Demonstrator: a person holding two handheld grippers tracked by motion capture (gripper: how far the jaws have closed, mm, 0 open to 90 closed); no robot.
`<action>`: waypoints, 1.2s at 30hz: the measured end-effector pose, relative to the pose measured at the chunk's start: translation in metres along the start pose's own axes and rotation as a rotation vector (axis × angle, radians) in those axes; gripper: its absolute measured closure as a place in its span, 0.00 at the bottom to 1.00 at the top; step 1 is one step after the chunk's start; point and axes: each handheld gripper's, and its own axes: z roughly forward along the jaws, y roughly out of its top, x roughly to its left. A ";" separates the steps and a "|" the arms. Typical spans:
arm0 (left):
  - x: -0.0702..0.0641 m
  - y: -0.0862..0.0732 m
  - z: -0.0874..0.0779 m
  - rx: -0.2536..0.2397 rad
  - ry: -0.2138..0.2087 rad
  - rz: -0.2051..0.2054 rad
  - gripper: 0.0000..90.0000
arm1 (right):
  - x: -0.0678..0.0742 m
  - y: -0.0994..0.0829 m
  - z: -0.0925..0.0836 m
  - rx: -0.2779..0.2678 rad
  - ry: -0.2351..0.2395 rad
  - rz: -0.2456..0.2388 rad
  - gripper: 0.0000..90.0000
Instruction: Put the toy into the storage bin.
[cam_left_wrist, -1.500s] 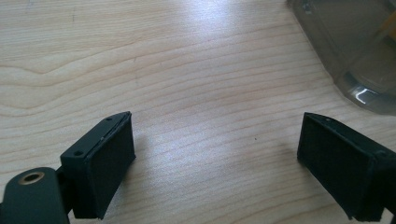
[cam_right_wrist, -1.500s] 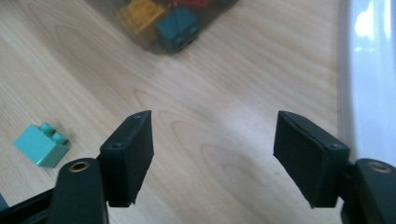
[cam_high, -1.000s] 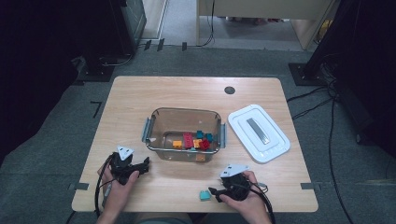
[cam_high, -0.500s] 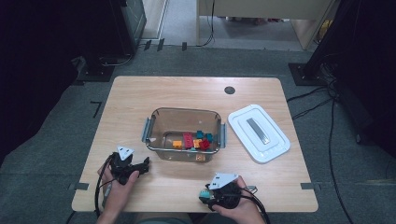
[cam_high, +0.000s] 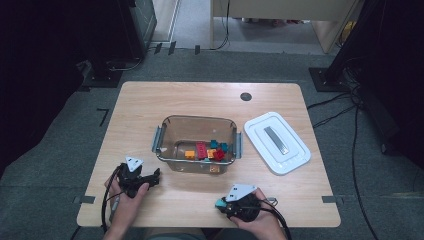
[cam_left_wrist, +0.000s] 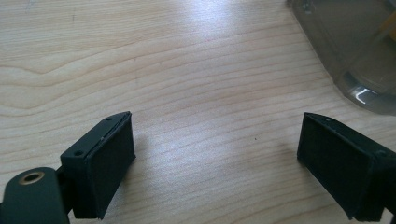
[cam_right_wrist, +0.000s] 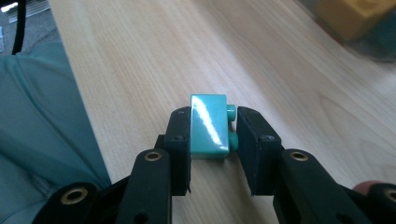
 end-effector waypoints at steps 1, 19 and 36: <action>0.000 0.000 0.000 0.000 0.000 0.000 0.12 | -0.002 0.000 -0.001 -0.003 -0.003 0.009 0.75; 0.000 0.000 0.000 0.000 0.000 0.000 0.12 | -0.045 -0.013 -0.036 -0.058 -0.136 0.156 0.75; 0.000 0.000 0.000 0.000 0.000 0.000 0.12 | -0.097 -0.027 -0.071 -0.073 -0.227 0.295 0.75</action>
